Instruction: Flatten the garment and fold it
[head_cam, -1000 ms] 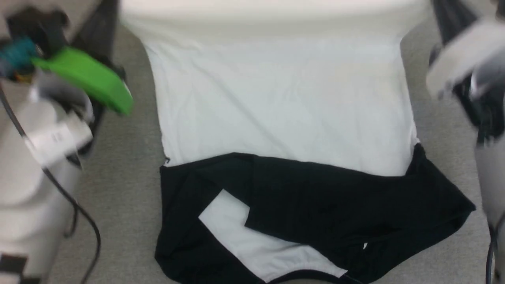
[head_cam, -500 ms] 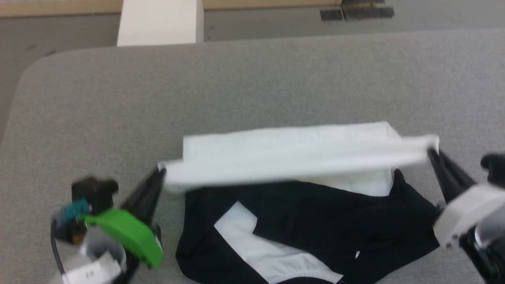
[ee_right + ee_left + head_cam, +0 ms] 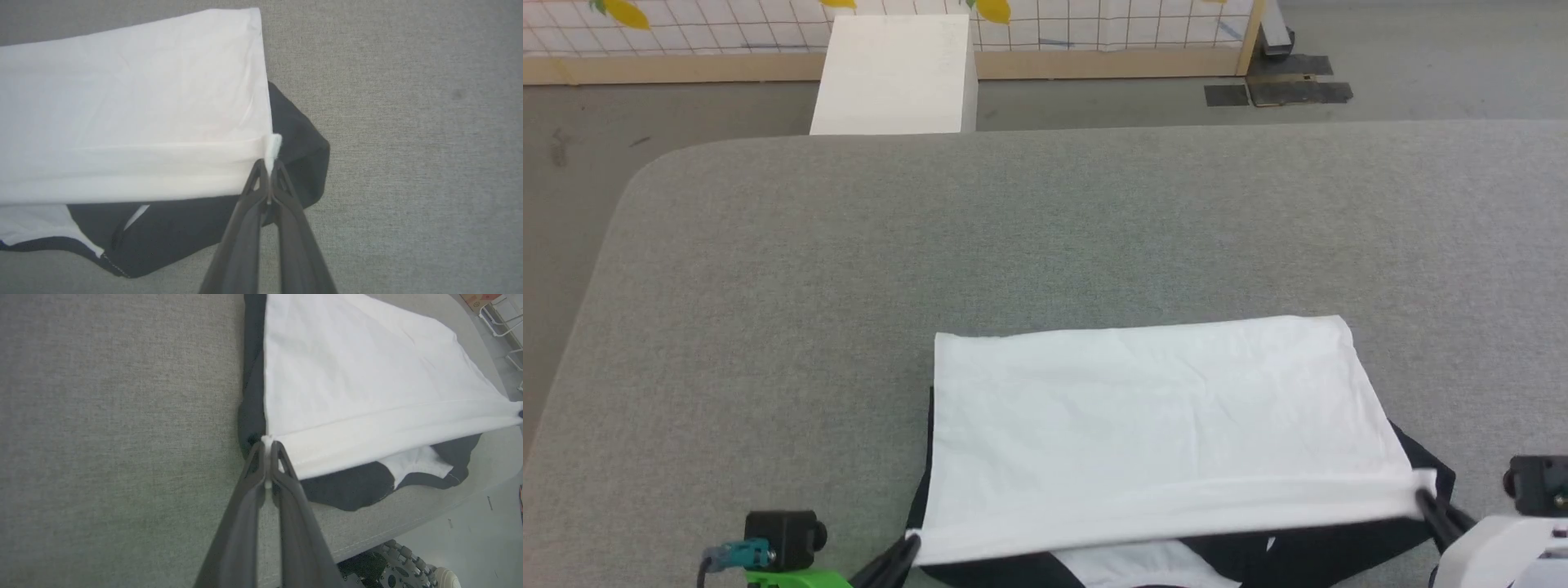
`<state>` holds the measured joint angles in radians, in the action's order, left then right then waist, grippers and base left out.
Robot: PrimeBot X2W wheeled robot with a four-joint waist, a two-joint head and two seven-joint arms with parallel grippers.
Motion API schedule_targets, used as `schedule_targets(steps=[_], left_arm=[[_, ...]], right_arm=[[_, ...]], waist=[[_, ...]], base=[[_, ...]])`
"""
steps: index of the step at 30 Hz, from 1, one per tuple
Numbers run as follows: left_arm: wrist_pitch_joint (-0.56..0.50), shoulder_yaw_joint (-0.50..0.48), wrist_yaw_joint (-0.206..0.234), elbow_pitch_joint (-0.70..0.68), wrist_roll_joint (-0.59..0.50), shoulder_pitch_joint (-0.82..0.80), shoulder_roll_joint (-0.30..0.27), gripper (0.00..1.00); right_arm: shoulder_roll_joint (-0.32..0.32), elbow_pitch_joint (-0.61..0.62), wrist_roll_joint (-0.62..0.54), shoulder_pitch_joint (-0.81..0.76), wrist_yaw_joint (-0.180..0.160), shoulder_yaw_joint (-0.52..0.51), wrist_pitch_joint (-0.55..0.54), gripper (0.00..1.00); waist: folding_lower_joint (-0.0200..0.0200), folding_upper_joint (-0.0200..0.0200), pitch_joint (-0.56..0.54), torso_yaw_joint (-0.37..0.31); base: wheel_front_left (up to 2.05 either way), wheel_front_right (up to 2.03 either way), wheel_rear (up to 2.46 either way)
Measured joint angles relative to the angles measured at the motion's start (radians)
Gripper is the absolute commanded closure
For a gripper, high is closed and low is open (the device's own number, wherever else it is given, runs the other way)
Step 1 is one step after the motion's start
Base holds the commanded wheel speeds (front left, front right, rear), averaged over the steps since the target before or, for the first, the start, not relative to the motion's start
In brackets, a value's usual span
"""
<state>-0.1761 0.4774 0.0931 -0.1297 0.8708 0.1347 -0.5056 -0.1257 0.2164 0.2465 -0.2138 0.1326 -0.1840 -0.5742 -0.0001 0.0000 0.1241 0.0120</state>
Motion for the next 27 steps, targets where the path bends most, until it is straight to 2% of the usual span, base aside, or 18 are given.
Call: schedule_targets(steps=[8, 9, 10, 11, 12, 18, 23, 27], left_arm=[[-0.002, 0.044, -0.036, 0.109, 0.002, -0.012, 0.022, 1.0], [-0.002, 0.046, -0.036, 0.122, 0.002, -0.015, 0.027, 0.7], [-0.003, 0.049, -0.036, 0.131, 0.002, -0.018, 0.032, 0.09], [-0.003, 0.051, -0.036, 0.139, 0.002, -0.019, 0.035, 0.0], [-0.002, 0.051, -0.036, 0.142, 0.001, -0.02, 0.037, 0.0], [0.059, 0.016, -0.02, 0.119, -0.002, -0.021, 0.044, 0.0], [0.237, -0.055, 0.015, 0.08, -0.081, -0.051, 0.058, 0.0], [0.376, -0.097, 0.042, 0.104, -0.145, -0.104, 0.093, 0.0]], right_arm=[[0.029, -0.146, -0.01, -0.002, 0.0, 0.022, 0.009, 1.0], [0.033, -0.16, -0.012, -0.001, 0.0, 0.019, 0.016, 1.0], [0.038, -0.172, -0.012, 0.001, 0.0, 0.015, 0.021, 0.91], [0.041, -0.18, -0.013, 0.002, 0.0, 0.012, 0.026, 0.54], [0.043, -0.185, -0.017, 0.004, 0.0, 0.008, 0.026, 0.0], [0.054, -0.15, -0.026, 0.003, 0.0, -0.041, 0.046, 0.0], [0.063, -0.059, -0.003, 0.005, 0.0, -0.065, 0.103, 0.0], [0.066, -0.046, 0.013, 0.04, 0.0, -0.08, 0.149, 0.0]], waist=[[0.0, 0.0, 0.011, 0.006], [0.0, 0.0, 0.011, 0.007], [0.0, 0.0, 0.011, 0.007], [0.0, 0.0, 0.01, 0.007], [0.0, 0.0, 0.009, 0.007], [0.0, 0.0, -0.013, 0.009], [0.0, 0.0, -0.034, 0.01], [0.0001, 0.0, -0.037, 0.007]], base=[[0.0, 0.0, 0.0], [0.0, 0.0, 0.0], [0.0, 0.0, 0.0], [0.0, 0.0, 0.0], [0.0, 0.0, 0.0], [0.0, 0.0, 0.0], [0.0, 0.0, 0.0], [0.0, 0.0, 0.0]])
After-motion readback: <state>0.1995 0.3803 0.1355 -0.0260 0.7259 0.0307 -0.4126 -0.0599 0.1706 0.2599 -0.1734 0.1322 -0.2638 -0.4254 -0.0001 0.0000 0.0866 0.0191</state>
